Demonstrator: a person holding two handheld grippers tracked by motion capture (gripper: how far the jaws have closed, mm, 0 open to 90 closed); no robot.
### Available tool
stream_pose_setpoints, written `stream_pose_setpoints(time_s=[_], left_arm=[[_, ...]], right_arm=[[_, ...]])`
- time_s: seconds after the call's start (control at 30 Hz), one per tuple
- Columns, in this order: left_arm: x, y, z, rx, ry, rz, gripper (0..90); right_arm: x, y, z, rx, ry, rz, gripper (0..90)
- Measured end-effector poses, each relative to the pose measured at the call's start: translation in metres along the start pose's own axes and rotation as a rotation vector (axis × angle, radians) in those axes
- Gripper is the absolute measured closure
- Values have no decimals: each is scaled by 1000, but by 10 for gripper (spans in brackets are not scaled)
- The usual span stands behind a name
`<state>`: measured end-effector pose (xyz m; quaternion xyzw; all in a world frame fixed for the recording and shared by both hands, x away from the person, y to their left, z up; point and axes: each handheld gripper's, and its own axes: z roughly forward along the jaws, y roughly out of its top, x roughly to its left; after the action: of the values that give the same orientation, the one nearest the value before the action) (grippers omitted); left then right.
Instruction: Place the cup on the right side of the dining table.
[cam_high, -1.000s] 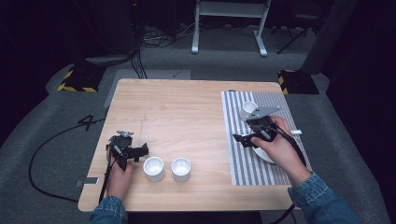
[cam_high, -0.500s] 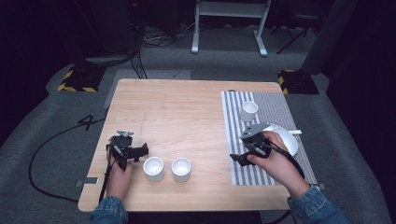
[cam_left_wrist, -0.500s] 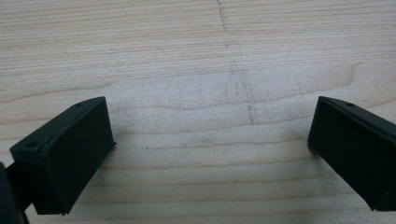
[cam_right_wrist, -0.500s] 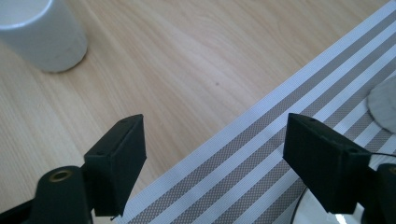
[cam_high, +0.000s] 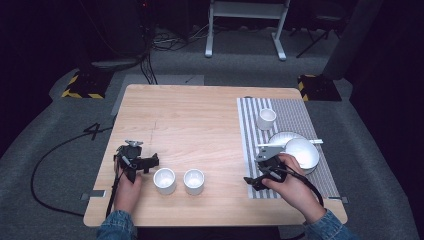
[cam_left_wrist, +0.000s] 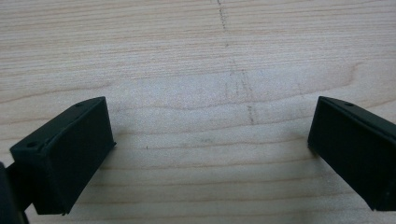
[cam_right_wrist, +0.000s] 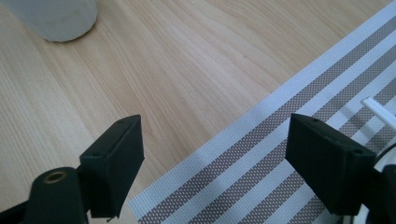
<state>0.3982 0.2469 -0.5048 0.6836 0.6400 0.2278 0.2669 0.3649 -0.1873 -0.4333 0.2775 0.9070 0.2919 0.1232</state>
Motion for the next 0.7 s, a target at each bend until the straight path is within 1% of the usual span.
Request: stream_pose_setpoints(time_s=[0.07, 0.13, 0.23, 0.27, 0.33, 0.53, 0.7], left_arm=[[0, 0, 0, 0, 0, 0, 3], [0, 0, 0, 0, 0, 0, 3], [0, 0, 0, 0, 0, 0, 3], [0, 0, 0, 0, 0, 0, 3], [0, 0, 0, 0, 0, 0, 3], [0, 0, 0, 0, 0, 0, 3], [0, 0, 0, 0, 0, 0, 3]], right_arm=[[1, -5, 3, -2, -5, 3, 190], [3, -9, 6, -15, -8, 2, 186], [5, -17, 11, -38, -3, 12, 184], [6, -20, 13, -47, 4, 27, 181], [8, -25, 16, -58, 6, 31, 180], [12, -40, 22, -86, -5, 50, 177], [19, -48, 26, -103, -6, 50, 183]])
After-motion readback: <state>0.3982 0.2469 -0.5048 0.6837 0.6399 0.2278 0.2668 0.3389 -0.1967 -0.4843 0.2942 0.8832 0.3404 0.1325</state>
